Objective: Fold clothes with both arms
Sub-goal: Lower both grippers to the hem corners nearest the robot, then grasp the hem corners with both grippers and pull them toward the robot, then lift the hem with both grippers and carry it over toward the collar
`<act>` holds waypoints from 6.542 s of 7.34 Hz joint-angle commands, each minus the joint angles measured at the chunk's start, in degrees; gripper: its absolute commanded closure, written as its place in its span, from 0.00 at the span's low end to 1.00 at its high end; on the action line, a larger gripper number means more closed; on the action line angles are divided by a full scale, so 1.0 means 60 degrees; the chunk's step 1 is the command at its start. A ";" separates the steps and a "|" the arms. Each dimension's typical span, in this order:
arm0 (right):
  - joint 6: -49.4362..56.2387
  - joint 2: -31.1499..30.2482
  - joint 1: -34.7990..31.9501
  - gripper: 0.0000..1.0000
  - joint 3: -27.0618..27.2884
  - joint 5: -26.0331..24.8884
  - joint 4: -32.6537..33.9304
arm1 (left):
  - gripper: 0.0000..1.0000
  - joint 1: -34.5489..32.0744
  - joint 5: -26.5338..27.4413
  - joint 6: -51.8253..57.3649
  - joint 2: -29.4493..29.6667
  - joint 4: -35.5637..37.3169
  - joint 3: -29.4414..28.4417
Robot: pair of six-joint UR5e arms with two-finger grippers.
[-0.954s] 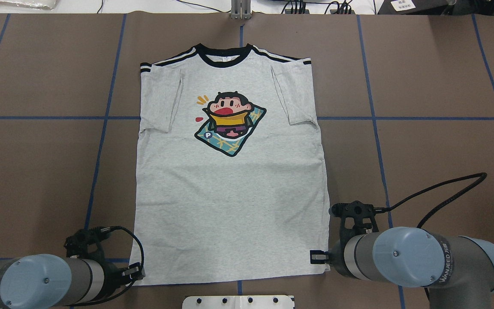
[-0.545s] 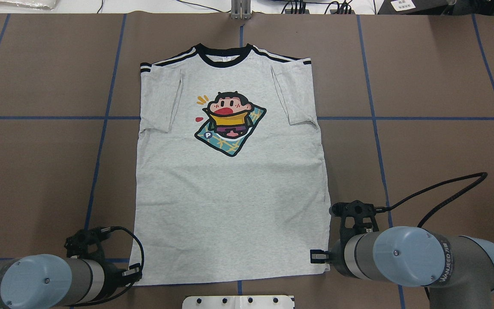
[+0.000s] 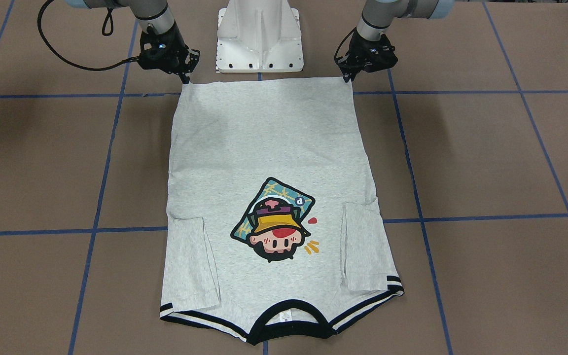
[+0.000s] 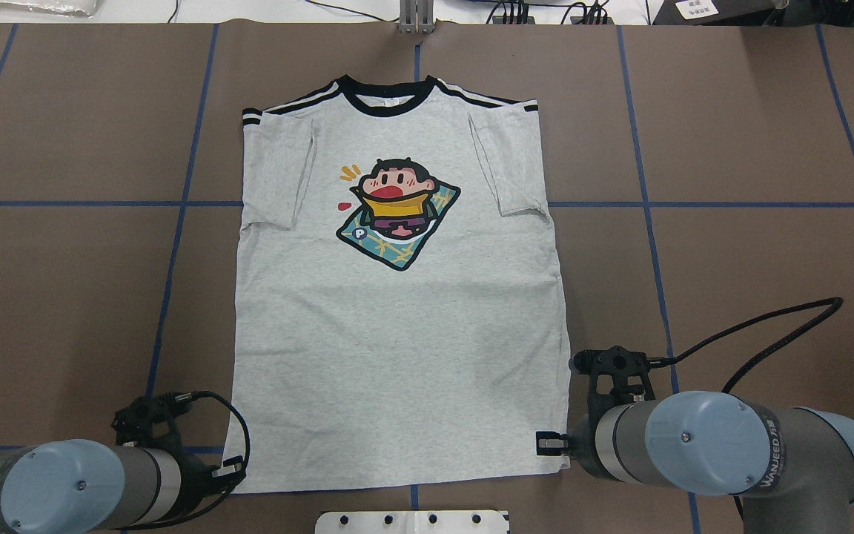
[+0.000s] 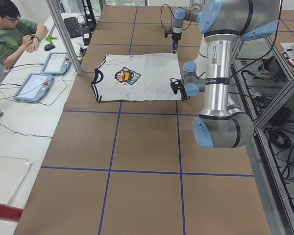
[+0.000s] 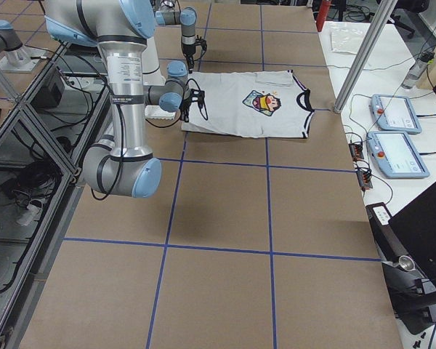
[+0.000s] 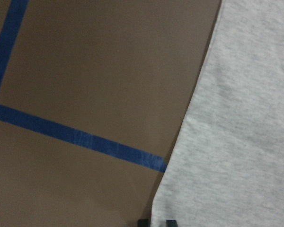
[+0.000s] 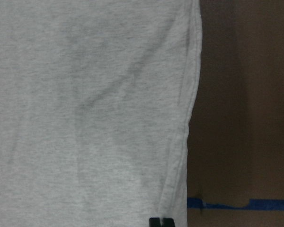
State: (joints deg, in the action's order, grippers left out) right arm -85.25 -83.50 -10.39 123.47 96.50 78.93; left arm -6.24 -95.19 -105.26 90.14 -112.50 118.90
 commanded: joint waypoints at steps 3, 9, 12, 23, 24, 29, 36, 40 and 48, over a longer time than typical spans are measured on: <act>0.0000 0.0000 -0.0056 1.00 0.0091 0.0016 -0.0029 | 1.00 -0.0029 0.0015 -0.0750 -0.0009 0.0000 0.0133; 0.0161 -0.0861 -0.0407 1.00 0.1406 0.1520 -0.0102 | 1.00 -0.0044 -0.0102 -0.0665 -0.0156 0.0625 0.1682; 0.0161 -0.1537 -0.0611 1.00 0.2053 0.2442 -0.0088 | 1.00 0.0088 -0.0452 0.0006 -0.0170 0.1961 0.2842; 0.0190 -0.2403 -0.1986 1.00 0.2684 0.4645 -0.0088 | 1.00 0.0705 -0.0542 0.0654 -0.0654 0.2168 0.3680; 0.0350 -0.2388 -0.2352 1.00 0.2640 0.4645 -0.0088 | 1.00 0.0065 -0.0702 0.0857 -0.0639 0.2153 0.3651; 0.0805 -0.0297 -0.4782 1.00 0.0799 0.4703 -0.0073 | 1.00 -0.3626 -0.2195 0.3243 -0.0070 0.2197 0.3170; 0.1626 0.2329 -0.6646 1.00 -0.2384 0.4761 -0.0059 | 1.00 -0.5286 -0.2197 0.3291 0.2186 0.2109 0.0459; 0.1684 0.3307 -0.6999 1.00 -0.3405 0.4747 -0.0058 | 1.00 -0.6121 -0.2197 0.3525 0.2639 0.2095 -0.0141; 0.2562 0.5081 -0.7307 1.00 -0.6395 0.4776 -0.0102 | 1.00 -0.6782 -0.2139 0.3540 0.4178 -0.0117 -0.4008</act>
State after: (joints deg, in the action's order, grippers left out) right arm -70.40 -54.48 -54.26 87.56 125.15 78.38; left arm -46.72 -108.05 -83.95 113.92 -112.02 97.38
